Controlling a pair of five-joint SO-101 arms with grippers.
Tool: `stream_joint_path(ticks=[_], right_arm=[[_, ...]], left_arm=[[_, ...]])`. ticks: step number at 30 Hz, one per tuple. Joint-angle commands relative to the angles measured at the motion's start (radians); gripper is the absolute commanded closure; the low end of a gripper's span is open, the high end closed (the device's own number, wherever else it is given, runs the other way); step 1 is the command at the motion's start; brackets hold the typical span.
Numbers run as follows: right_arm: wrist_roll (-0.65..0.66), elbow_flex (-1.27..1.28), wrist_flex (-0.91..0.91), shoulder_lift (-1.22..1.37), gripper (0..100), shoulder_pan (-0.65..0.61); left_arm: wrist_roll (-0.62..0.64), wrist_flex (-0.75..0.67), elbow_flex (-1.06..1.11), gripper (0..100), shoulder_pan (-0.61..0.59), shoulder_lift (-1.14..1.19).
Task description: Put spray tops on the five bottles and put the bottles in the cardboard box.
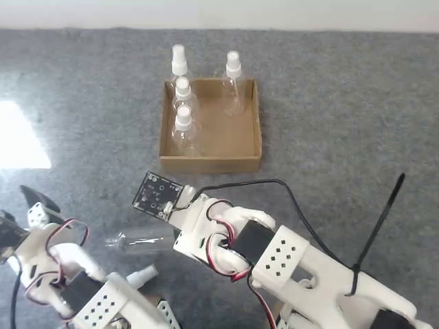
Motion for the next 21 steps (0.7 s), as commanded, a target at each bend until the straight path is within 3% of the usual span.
stream_joint_path(ticks=[1,6,13,19,21], right_arm=[[-0.064,-0.041,0.004,-0.039,75.5,-0.019],[-0.097,-0.002,-0.002,-0.048,61.3,-0.107],[-0.100,0.023,-0.012,-0.038,60.7,-0.214],[-0.081,0.150,-0.202,-0.038,60.6,-0.248],[-0.021,0.175,-0.229,-0.038,60.5,-0.254]], left_arm=[[0.009,0.009,-0.015,81,-0.005,-0.014],[0.009,0.009,-0.015,81,-0.003,-0.014],[0.009,0.009,-0.015,81,-0.003,-0.014],[0.009,0.009,-0.015,81,-0.003,-0.014],[0.009,0.009,-0.015,81,-0.003,-0.014]])
